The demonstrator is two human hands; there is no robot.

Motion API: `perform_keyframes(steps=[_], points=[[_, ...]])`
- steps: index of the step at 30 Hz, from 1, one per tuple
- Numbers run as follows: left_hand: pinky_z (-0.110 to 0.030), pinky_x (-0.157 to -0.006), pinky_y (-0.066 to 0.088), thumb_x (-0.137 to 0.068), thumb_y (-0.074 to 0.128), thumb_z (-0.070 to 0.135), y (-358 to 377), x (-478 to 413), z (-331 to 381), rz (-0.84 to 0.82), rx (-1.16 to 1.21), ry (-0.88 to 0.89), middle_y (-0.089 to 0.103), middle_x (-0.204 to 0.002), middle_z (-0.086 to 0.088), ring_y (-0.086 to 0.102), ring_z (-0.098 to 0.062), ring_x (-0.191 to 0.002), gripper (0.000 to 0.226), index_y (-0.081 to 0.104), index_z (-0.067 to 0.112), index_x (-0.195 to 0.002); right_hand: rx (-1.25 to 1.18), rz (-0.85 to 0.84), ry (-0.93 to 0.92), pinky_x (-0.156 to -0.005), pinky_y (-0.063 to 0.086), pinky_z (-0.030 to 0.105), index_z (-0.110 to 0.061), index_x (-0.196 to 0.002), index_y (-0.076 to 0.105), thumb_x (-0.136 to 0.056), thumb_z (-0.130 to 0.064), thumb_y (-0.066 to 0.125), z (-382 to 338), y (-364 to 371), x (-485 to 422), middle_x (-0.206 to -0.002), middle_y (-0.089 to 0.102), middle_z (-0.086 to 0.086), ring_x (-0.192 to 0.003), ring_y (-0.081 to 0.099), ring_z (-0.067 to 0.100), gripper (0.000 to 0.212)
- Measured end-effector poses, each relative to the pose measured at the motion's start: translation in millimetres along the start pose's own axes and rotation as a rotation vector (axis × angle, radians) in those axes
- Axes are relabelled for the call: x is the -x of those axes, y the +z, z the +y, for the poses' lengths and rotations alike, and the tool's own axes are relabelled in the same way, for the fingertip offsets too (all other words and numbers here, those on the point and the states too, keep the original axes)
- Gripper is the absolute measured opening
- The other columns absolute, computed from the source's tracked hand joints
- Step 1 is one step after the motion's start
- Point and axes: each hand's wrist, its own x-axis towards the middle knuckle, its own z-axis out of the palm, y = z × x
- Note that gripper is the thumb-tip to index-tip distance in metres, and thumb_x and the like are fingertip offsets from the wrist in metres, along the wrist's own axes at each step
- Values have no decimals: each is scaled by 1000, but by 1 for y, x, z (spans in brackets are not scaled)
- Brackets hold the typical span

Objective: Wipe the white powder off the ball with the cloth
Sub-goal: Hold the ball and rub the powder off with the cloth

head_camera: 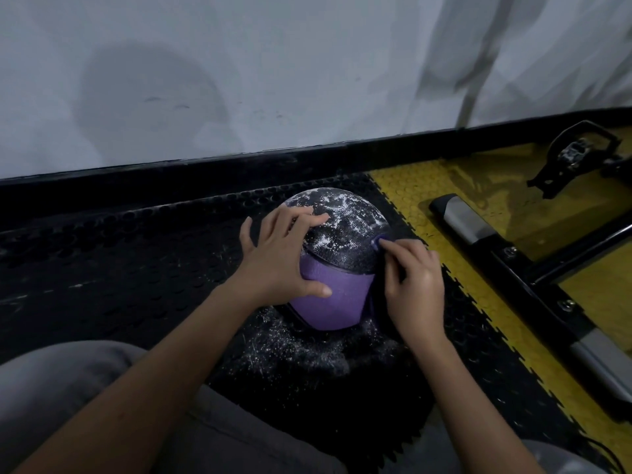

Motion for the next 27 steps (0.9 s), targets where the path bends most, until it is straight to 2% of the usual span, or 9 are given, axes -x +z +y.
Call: perform_keyframes(steps=[2, 5, 8, 12, 14, 16, 20, 23, 27], points=[[-51, -109, -14, -57, 77, 56, 0, 0, 1, 8, -1, 2, 10, -143, 19, -7, 1, -134, 102, 19, 44, -139, 18, 7, -13, -73, 30, 9, -5, -103, 70, -85, -7, 56, -7, 2, 4, -95, 65, 6, -78, 52, 28, 23], [-51, -111, -12, -57, 78, 55, 1, 0, 1, 17, -17, -8, 11, -143, 20, -6, 0, -135, 101, 20, 45, -138, 48, -41, -214, -71, 38, 26, -6, -104, 70, -88, -11, 53, -30, 9, 20, -98, 66, 5, -77, 45, 24, 24], [-50, -110, -12, -57, 78, 55, 1, 0, 1, 16, -16, -7, 11, -143, 19, -6, 1, -134, 101, 20, 44, -139, 43, -59, -260, -72, 38, 25, -6, -103, 70, -88, -10, 54, -28, 8, 14, -99, 66, 4, -78, 44, 22, 23], [-50, -109, -14, -56, 78, 56, 0, -1, 0, 9, 6, 4, 11, -144, 19, -7, 0, -135, 102, 20, 43, -140, -184, 30, 164, -79, 37, 12, -14, -99, 70, -87, -3, 60, -4, -1, -8, -94, 65, 1, -83, 56, 14, 19], [-50, -109, -15, -56, 78, 56, 1, -1, -1, 8, 6, 7, 11, -143, 20, -8, 3, -133, 102, 20, 44, -139, -578, 74, 584, -74, 47, 13, -17, -100, 68, -86, -2, 63, -4, -7, -15, -89, 65, -2, -77, 60, 3, 21], [-50, -110, -15, -56, 78, 56, 0, 0, -1, 7, 6, 2, 11, -143, 20, -8, 2, -134, 102, 20, 45, -139, -880, 119, 842, -64, 51, 14, -15, -95, 67, -84, -2, 65, -5, -14, -19, -82, 64, -1, -68, 60, 3, 17], [-49, -110, -15, -56, 78, 56, 0, -1, -2, 9, 0, -4, 11, -143, 20, -8, 1, -134, 102, 20, 45, -139, -795, 37, 715, -62, 49, 13, -22, -88, 65, -81, -2, 68, -8, -25, -19, -85, 66, -5, -73, 62, 3, 22], [-49, -109, -15, -55, 78, 57, 0, -1, -2, 8, 3, -6, 10, -143, 21, -9, 2, -133, 102, 20, 46, -138, -502, -171, 570, -84, 45, 16, -22, -106, 63, -82, 0, 65, -5, -21, -9, -108, 60, 4, -93, 57, 10, 32], [-48, -109, -16, -56, 78, 56, 0, -1, -1, 0, 7, -1, 10, -144, 20, -9, 2, -134, 101, 20, 46, -139, -313, -237, 457, -83, 20, -8, -16, -123, 58, -88, -4, 59, -3, -19, 0, -116, 43, 5, -104, 43, 7, 38]])
